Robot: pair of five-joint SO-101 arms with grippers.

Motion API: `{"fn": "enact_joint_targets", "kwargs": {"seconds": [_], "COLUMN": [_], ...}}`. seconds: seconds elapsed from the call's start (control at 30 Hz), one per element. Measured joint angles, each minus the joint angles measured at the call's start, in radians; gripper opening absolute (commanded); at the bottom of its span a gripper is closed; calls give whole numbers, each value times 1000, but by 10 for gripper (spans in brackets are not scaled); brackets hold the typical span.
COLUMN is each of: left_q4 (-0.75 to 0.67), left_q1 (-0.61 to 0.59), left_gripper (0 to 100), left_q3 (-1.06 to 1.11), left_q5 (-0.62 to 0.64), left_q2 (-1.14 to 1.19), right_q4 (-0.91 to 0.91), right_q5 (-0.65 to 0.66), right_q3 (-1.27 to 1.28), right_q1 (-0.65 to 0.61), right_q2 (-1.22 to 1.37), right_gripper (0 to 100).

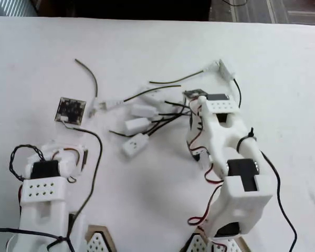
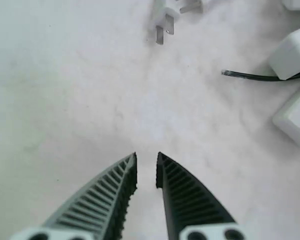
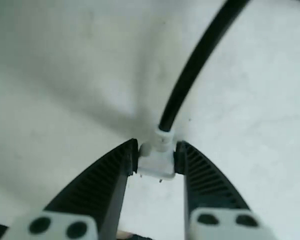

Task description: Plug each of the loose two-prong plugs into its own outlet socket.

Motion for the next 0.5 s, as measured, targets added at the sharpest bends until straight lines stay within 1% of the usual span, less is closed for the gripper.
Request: {"fn": "enact_joint_targets", "kwargs": {"seconds": [0.2,0.37,0.5], "left_q4": [0,0,0], "left_q1": [0,0,0], "left_gripper": [83,83,83], "left_q3": [14,14,14], "left_q5": [0,-3,-3], "left_q2": [0,0,0], "right_q4": [149,169,170], "right_q5": [3,3,3], "right_q3": [-106,-118,-25], "right_q1": [-49,-51,-87], "right_q2": [0,-66,-169], "right_gripper": [176,170,170]}}
